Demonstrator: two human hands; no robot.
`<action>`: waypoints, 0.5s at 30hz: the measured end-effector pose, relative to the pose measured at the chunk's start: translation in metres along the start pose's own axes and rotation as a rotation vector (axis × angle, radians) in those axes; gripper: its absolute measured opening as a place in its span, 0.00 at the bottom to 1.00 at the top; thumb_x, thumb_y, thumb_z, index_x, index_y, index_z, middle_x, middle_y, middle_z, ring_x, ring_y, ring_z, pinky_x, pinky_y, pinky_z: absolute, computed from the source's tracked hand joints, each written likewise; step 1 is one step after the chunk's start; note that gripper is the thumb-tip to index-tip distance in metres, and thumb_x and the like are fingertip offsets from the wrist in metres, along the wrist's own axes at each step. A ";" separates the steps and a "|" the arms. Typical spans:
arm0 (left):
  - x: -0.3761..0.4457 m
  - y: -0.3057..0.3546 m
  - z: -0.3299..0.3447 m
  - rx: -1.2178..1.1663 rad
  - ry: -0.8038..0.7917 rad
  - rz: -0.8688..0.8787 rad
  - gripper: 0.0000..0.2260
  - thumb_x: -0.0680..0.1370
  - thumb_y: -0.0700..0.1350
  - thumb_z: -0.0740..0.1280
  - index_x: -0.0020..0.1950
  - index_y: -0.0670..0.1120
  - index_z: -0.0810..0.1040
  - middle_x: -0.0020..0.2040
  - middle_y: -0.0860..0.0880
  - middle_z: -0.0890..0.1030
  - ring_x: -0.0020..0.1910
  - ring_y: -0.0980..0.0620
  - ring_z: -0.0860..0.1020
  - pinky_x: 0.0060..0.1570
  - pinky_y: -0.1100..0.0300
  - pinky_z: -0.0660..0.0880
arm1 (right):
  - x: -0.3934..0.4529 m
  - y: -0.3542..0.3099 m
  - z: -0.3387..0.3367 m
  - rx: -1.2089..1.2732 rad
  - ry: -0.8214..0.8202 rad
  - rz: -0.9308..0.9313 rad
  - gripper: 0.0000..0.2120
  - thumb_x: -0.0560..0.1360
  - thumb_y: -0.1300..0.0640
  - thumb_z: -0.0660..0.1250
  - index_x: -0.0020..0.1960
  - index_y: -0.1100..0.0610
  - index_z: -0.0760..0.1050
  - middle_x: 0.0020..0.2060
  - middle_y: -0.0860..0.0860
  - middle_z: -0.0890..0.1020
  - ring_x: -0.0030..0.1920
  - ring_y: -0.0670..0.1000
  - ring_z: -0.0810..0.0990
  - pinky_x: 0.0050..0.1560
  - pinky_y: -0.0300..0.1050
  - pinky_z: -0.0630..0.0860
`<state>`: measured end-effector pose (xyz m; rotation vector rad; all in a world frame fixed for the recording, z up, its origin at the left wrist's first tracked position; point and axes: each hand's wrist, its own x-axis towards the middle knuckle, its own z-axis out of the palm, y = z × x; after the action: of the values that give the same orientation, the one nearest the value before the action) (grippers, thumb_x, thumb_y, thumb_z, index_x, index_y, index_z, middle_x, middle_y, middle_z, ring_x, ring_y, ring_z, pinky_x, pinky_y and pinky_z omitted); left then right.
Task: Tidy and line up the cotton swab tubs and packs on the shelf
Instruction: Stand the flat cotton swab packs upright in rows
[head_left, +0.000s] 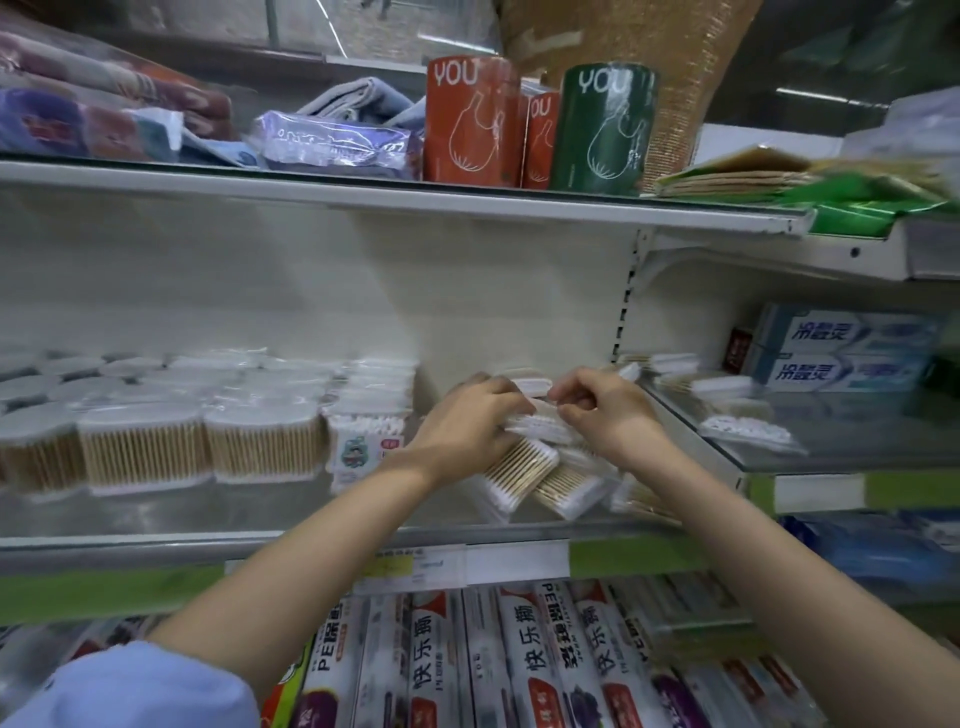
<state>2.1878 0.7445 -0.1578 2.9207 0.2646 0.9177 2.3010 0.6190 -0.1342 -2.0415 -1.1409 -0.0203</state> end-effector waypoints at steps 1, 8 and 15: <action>0.000 -0.002 0.001 -0.026 0.024 0.001 0.15 0.74 0.42 0.67 0.60 0.46 0.79 0.58 0.48 0.80 0.59 0.48 0.75 0.59 0.54 0.71 | -0.001 0.001 0.000 0.006 0.000 -0.006 0.06 0.75 0.61 0.65 0.47 0.50 0.76 0.41 0.45 0.77 0.40 0.44 0.74 0.36 0.32 0.66; -0.009 -0.003 -0.019 -0.536 0.254 -0.251 0.07 0.77 0.42 0.67 0.53 0.43 0.79 0.45 0.51 0.81 0.43 0.56 0.80 0.42 0.72 0.74 | -0.005 0.002 -0.009 0.319 -0.065 -0.017 0.20 0.73 0.53 0.71 0.62 0.53 0.71 0.52 0.46 0.78 0.52 0.46 0.77 0.48 0.35 0.73; -0.019 0.010 -0.038 -1.018 0.244 -0.517 0.08 0.79 0.48 0.62 0.50 0.48 0.80 0.47 0.47 0.84 0.47 0.46 0.82 0.49 0.49 0.79 | -0.021 -0.004 0.001 0.591 -0.253 -0.044 0.05 0.76 0.56 0.66 0.51 0.54 0.78 0.43 0.45 0.84 0.39 0.40 0.80 0.43 0.35 0.74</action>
<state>2.1519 0.7319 -0.1365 1.7074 0.3891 0.9276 2.2855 0.6058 -0.1396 -1.5164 -1.1713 0.5078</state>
